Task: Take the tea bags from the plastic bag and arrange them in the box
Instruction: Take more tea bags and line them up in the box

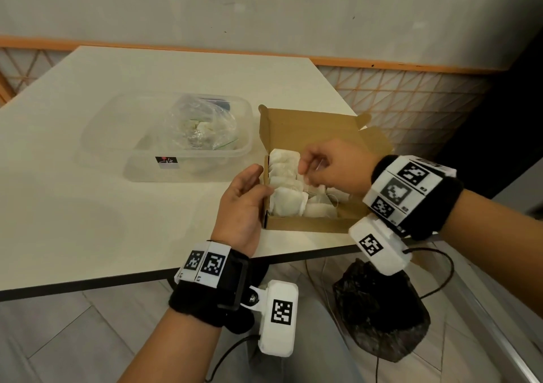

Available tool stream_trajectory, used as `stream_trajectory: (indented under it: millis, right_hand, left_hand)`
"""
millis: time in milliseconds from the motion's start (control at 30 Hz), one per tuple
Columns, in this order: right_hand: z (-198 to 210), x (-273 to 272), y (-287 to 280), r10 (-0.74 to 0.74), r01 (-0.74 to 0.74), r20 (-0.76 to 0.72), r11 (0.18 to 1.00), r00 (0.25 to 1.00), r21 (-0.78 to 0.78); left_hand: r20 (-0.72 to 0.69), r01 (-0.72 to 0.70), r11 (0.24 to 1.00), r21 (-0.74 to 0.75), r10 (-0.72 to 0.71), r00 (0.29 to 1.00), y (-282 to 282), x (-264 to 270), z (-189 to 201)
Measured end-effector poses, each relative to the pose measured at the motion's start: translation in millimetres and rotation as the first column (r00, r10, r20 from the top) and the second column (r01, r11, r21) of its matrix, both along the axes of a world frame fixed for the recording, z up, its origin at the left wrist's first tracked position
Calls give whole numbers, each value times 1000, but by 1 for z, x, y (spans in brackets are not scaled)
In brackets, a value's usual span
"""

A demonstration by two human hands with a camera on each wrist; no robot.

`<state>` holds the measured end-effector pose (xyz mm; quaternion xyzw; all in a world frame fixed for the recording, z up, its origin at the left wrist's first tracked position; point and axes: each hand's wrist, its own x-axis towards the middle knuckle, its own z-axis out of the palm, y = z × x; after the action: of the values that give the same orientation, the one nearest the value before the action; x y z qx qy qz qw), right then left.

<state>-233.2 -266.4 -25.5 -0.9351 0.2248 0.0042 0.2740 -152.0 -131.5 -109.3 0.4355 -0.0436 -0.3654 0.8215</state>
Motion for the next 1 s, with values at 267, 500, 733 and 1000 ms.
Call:
stream_trajectory:
  millis: [267,500,733,1000]
  right_hand:
    - [-11,-23,6,157,-192,-166,955,974,-225]
    - [-23,-28,-4,71,-95,-143,982,987,-164]
    - [-13,-46,-24,-187,160,167,974,968,161]
    - [-35,-67,-23,-548,109,381,663,745,741]
  left_hand:
    - [-16,-47,999,6,47,999,-2,-5,2]
    - [68,-99,992,72,94,993,-2,-10,6]
    - [482,-329,935,130,231,845,5,-12,24]
    - [350,-217,957,192,140,926,-2,-19,31]
